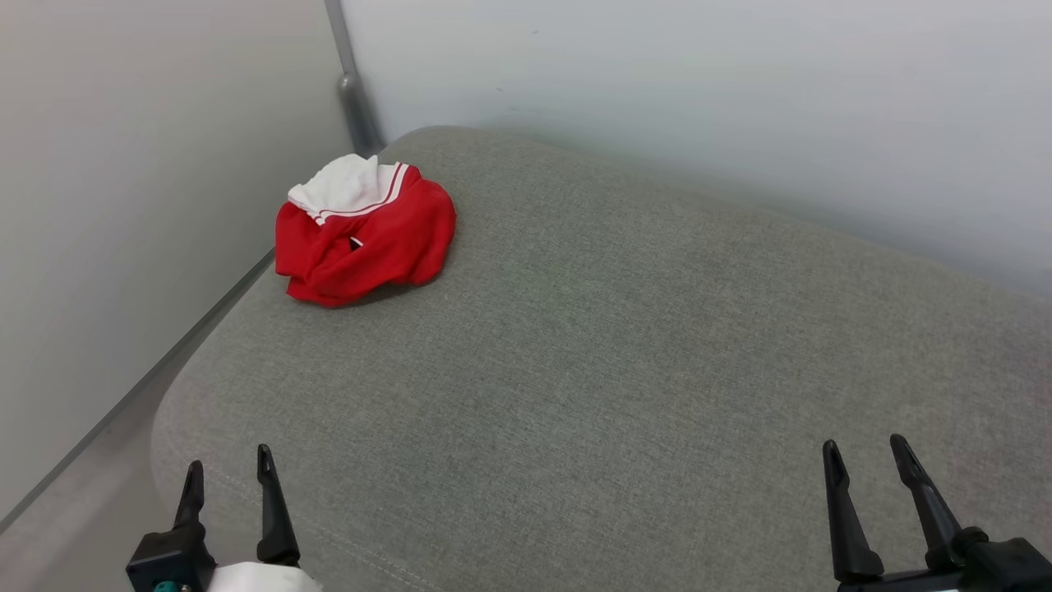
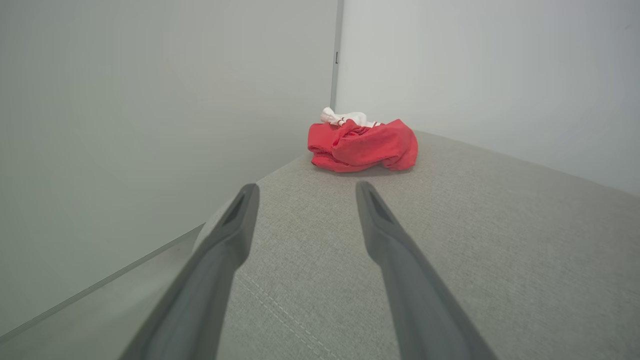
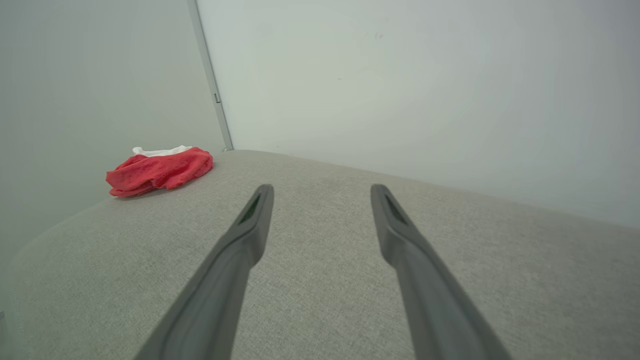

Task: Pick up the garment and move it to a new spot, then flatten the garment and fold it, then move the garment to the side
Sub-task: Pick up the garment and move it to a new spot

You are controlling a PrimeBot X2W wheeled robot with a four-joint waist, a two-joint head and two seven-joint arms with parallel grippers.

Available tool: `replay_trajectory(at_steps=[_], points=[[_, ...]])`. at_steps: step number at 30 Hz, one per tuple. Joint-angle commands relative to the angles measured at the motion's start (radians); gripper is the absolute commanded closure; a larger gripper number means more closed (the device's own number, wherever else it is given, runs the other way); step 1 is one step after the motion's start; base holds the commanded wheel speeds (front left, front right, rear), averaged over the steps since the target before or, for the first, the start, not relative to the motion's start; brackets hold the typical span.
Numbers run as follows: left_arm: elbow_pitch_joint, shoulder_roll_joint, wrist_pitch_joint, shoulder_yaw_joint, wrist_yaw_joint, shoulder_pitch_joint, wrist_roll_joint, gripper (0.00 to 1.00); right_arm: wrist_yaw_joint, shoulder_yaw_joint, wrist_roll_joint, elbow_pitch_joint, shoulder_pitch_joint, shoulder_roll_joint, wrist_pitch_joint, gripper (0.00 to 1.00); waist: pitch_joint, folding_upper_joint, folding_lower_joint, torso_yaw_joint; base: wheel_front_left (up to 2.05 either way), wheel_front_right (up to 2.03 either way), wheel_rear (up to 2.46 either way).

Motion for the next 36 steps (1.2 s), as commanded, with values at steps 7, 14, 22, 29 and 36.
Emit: replay_trajectory(at_steps=[7, 14, 22, 29, 36], points=[[0.064, 0.013, -0.003, 0.083, -0.064, -0.113, -0.03, 0.0, 0.0, -0.002, -0.034, -0.012, -0.026, 0.0, -0.002, 0.0, 0.048, -0.0001, 0.0, -0.036, 0.0, 0.0, 0.0], [0.158, 0.103, -0.003, 0.217, -0.155, -0.385, -0.065, 0.0, 0.0, -0.02, -0.099, -0.045, -0.08, -0.001, -0.002, 0.0, 0.176, -0.0001, 0.0, -0.099, 0.0, 0.0, 0.0], [0.365, 0.287, 0.013, 0.249, -0.222, -0.719, -0.134, 0.0, 0.0, -0.044, -0.175, -0.109, -0.166, 0.0, -0.002, 0.0, 0.366, -0.0001, 0.0, -0.171, 0.0, 0.0, 0.0], [0.527, 0.466, 0.133, 0.184, -0.238, -0.98, -0.219, 0.0, 0.0, -0.053, -0.228, -0.176, -0.221, 0.0, -0.002, 0.0, 0.491, -0.0001, 0.0, -0.213, 0.0, 0.0, 0.0], [0.628, 0.592, 0.366, 0.013, -0.238, -1.118, -0.38, 0.0, 0.0, -0.056, -0.258, -0.244, -0.261, -0.014, -0.002, 0.0, 0.577, -0.0001, 0.0, -0.237, 0.0, 0.0, 0.0]])
